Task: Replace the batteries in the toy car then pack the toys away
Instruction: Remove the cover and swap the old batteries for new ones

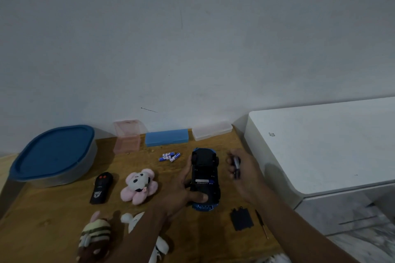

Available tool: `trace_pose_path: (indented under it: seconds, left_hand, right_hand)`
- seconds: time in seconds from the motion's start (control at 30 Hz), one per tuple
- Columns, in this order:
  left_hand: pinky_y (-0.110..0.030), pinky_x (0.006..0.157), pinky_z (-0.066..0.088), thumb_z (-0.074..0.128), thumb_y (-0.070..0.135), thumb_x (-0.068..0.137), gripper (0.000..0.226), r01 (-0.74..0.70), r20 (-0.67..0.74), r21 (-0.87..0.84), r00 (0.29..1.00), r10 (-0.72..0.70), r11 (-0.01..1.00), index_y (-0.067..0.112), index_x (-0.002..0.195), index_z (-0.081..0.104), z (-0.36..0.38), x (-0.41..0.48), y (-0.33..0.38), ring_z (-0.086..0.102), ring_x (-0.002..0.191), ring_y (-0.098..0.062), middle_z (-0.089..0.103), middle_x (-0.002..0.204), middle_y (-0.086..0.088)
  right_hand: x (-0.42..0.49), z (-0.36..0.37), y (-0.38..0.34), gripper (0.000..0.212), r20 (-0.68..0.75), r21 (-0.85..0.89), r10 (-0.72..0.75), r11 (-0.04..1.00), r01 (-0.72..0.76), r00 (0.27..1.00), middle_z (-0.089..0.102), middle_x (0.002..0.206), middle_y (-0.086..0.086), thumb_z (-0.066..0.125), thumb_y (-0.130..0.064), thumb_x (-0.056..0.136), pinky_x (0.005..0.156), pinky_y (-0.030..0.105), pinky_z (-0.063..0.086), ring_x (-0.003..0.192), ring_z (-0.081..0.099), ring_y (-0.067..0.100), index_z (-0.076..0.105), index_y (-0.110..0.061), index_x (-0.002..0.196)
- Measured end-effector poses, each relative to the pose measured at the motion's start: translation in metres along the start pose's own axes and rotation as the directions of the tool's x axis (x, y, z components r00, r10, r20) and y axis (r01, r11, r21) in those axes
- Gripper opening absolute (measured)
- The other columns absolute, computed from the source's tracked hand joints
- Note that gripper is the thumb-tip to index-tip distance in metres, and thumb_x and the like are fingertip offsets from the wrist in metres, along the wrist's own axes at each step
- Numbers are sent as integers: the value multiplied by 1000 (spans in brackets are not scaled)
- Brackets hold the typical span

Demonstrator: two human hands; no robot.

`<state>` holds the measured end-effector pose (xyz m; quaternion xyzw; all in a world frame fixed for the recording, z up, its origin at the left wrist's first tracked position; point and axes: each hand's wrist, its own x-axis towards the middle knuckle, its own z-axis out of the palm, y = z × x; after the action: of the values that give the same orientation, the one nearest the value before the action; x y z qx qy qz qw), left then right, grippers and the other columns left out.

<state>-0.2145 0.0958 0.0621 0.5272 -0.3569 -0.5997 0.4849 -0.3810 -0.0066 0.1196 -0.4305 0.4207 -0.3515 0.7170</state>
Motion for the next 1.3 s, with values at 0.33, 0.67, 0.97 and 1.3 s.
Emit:
trace_pose_path:
  seconds: [0.33,0.67,0.97,1.3]
  left_hand:
    - [-60,101,44,85,2,58,120,-112,-129,36,985,116,993,60,141,21,6,9,-9,53,126,-28,61,132,0]
    - [-54,103,45,82,4,60,119,-148,-233,132,956,176,980,63,140,16,7,8,-14,55,124,-19,63,128,12]
    - [-56,99,47,83,11,55,115,-166,-216,104,959,185,981,59,141,24,-5,5,-8,58,120,-25,65,126,3]
    - [-56,99,47,84,6,56,109,-131,-198,31,971,134,991,72,126,34,-3,4,-13,54,124,-25,67,120,14]
  right_hand:
    - [-2,9,2,39,-108,-661,56,742,-114,993,59,65,-5,49,-50,87,52,27,41,53,51,11,64,-22,64]
    - [-16,36,-1,30,-128,-625,86,767,-147,988,55,68,2,48,-20,97,31,10,31,53,47,7,67,3,98]
    - [-28,39,0,26,-123,-430,137,885,-178,983,60,74,-1,66,-25,89,36,11,34,56,49,7,66,-2,101]
    - [-21,47,-2,21,-108,-504,22,861,-74,994,70,94,1,78,-14,76,48,12,47,77,64,7,70,-12,96]
